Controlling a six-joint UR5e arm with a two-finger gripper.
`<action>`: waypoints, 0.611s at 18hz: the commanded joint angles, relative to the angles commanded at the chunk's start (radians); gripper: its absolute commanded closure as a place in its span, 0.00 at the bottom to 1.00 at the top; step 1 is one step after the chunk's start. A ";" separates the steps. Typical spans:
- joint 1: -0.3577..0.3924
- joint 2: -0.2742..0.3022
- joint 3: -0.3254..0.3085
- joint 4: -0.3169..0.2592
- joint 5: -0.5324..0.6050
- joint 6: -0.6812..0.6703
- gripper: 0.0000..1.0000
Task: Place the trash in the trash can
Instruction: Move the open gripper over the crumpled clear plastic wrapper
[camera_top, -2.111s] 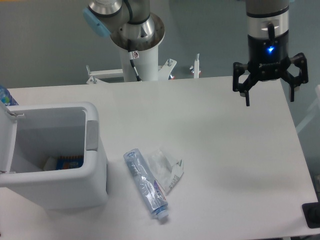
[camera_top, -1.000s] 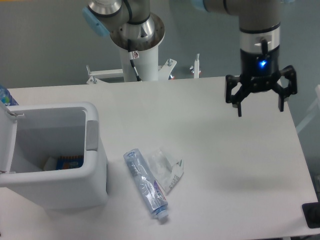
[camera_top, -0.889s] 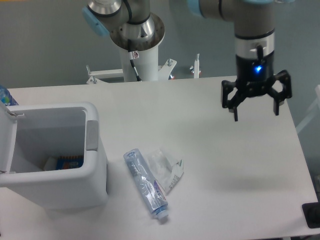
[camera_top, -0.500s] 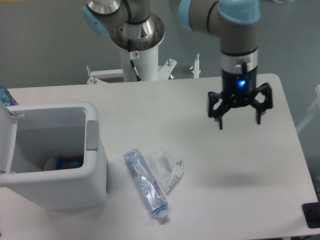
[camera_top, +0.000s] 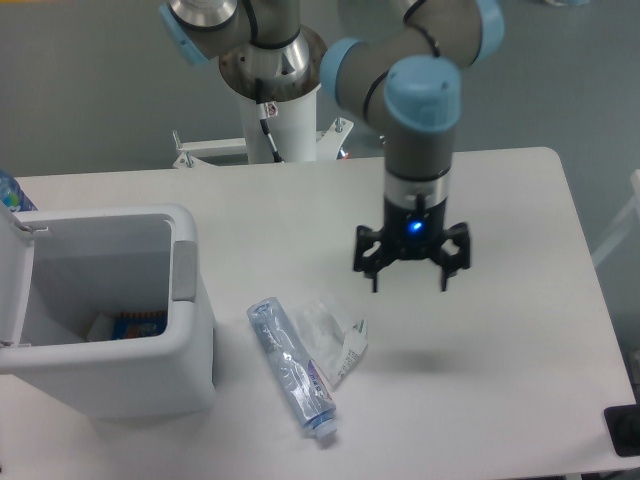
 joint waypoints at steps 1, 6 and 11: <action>-0.011 -0.009 -0.012 0.002 0.002 -0.015 0.00; -0.040 -0.045 -0.020 0.003 0.008 -0.029 0.00; -0.065 -0.060 -0.038 0.005 0.008 -0.058 0.00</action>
